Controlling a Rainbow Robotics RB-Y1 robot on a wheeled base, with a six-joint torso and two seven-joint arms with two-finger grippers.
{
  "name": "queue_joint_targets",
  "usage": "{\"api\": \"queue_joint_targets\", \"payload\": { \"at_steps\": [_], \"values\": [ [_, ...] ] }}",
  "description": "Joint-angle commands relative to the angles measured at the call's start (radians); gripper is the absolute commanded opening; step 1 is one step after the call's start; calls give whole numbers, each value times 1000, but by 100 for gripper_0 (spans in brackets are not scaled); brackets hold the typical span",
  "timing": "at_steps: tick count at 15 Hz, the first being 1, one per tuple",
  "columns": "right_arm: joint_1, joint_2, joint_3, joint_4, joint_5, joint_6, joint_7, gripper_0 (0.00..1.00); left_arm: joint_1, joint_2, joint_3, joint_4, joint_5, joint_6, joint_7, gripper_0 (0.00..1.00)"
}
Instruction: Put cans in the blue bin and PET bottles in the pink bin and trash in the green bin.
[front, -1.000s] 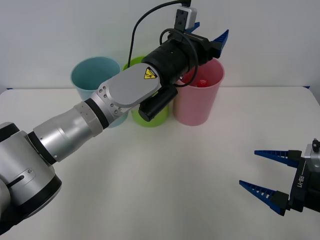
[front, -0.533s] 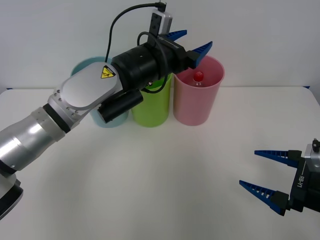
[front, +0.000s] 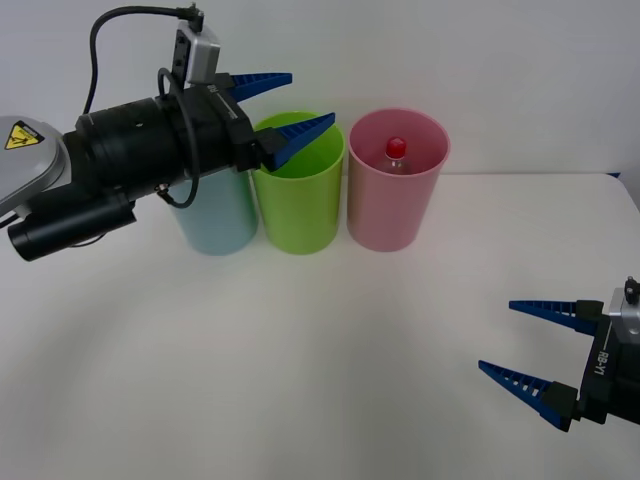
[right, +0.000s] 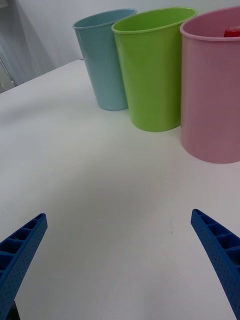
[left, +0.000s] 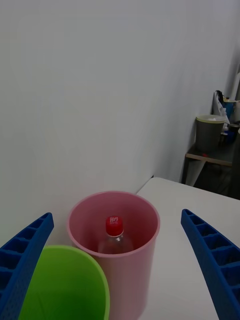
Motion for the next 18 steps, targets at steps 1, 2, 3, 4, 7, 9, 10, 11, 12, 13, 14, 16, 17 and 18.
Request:
{"api": "queue_joint_targets", "payload": {
  "at_steps": [1, 2, 3, 4, 7, 9, 10, 11, 12, 13, 14, 16, 17, 18],
  "values": [
    [0, 0, 0, 0, 0, 0, 0, 100, 148, 79, 100, -70, 33, -100, -16, 86],
    [0, 0, 0, 0, 0, 0, 0, 100, 212, 80, 156, -96, 21, -133, -7, 86],
    [0, 0, 0, 0, 0, 0, 0, 100, 295, 83, 226, -125, -10, -173, 4, 86],
    [0, 0, 0, 0, 0, 0, 0, 100, 350, 83, 271, -142, -33, -209, 12, 86],
    [0, 0, 0, 0, 0, 0, 0, 100, 521, 82, 387, -205, -94, -270, 38, 87],
    [0, 0, 0, 0, 0, 0, 0, 100, 642, 57, 465, -251, -159, -304, 52, 87],
    [0, 0, 0, 0, 0, 0, 0, 100, 694, 27, 508, -269, -197, -327, 61, 87],
    [0, 0, 0, 0, 0, 0, 0, 100, 740, -22, 559, -280, -248, -364, 70, 87],
    [0, 0, 0, 0, 0, 0, 0, 100, 785, -91, 622, -292, -315, -428, 81, 87],
    [0, 0, 0, 0, 0, 0, 0, 100, 835, -162, 674, -312, -390, -483, 95, 88],
    [0, 0, 0, 0, 0, 0, 0, 100, 872, -208, 703, -328, -446, -511, 122, 87],
    [0, 0, 0, 0, 0, 0, 0, 100, 941, -318, 774, -366, -562, -580, 134, 87],
    [0, 0, 0, 0, 0, 0, 0, 100, 961, -363, 804, -374, -610, -618, 134, 87],
    [0, 0, 0, 0, 0, 0, 0, 100, 973, -404, 835, -378, -651, -658, 134, 87]
  ]
}}
